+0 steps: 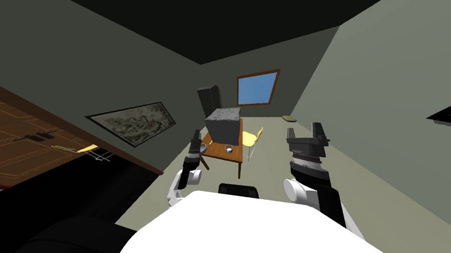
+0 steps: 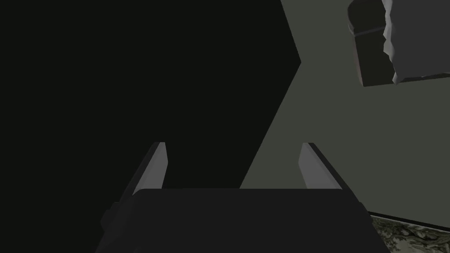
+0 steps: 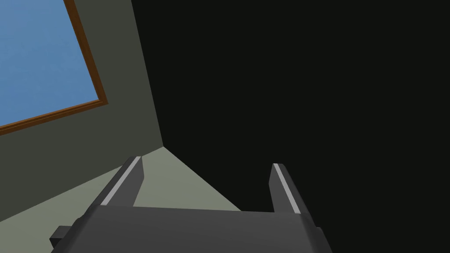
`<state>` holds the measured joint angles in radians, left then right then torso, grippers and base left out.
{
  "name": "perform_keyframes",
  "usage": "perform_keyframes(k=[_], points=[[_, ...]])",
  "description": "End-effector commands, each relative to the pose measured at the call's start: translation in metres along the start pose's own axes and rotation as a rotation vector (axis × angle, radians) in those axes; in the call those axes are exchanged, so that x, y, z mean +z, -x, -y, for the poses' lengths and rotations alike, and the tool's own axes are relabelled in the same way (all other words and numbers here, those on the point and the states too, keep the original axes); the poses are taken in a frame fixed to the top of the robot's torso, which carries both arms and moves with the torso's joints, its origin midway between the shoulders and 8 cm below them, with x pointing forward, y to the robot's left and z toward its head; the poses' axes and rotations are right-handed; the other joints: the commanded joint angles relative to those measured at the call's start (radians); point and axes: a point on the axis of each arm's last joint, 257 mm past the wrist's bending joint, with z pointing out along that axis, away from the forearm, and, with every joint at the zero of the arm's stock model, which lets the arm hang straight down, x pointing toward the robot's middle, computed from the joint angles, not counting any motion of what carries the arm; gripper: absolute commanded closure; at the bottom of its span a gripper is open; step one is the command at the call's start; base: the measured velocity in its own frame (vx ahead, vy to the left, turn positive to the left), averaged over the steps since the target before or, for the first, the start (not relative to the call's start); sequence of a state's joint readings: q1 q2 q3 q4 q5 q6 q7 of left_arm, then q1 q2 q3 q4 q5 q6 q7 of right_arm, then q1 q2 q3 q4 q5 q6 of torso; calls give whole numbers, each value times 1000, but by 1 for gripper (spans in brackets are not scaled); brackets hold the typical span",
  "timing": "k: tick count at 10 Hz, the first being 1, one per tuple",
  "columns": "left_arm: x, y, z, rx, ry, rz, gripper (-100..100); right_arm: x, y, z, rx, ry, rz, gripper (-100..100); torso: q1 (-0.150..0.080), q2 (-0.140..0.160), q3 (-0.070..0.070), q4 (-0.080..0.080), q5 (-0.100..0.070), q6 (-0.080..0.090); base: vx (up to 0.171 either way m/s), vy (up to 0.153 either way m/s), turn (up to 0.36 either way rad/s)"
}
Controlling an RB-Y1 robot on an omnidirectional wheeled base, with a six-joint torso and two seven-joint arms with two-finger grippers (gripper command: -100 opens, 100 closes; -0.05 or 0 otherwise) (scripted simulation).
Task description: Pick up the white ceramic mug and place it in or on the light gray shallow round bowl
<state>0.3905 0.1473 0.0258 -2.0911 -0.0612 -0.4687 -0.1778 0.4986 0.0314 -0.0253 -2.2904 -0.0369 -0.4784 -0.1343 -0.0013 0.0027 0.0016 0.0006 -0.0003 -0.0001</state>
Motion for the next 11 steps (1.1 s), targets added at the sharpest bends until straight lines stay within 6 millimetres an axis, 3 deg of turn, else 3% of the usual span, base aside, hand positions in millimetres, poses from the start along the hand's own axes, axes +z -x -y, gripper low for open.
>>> perform_keyframes(k=[1, 8, 9, 11], points=[[-1, -5, -19, 10, 33, -15, -100, 0, 0, 0, 0, 0, 0, 0, 0, 0, 0, 0, 0, 0, -56, -35, 69], [-12, -17, -88, 34, 158, -53, -100, 0, 0, 0, 0, 0, 0, 0, -1, -1, 0, 0, 0, 0, -38, -31, 49], [-13, -17, -90, 34, 161, -54, -100, 0, 0, 0, 0, 0, 0, 0, -1, -1, -1, 0, 0, 0, -27, -24, 23], [-17, -20, -117, 40, 213, -65, -100, 0, 0, 0, 0, 0, 0, 0, -1, -1, -1, 0, 0, 0, -29, -41, 54]])
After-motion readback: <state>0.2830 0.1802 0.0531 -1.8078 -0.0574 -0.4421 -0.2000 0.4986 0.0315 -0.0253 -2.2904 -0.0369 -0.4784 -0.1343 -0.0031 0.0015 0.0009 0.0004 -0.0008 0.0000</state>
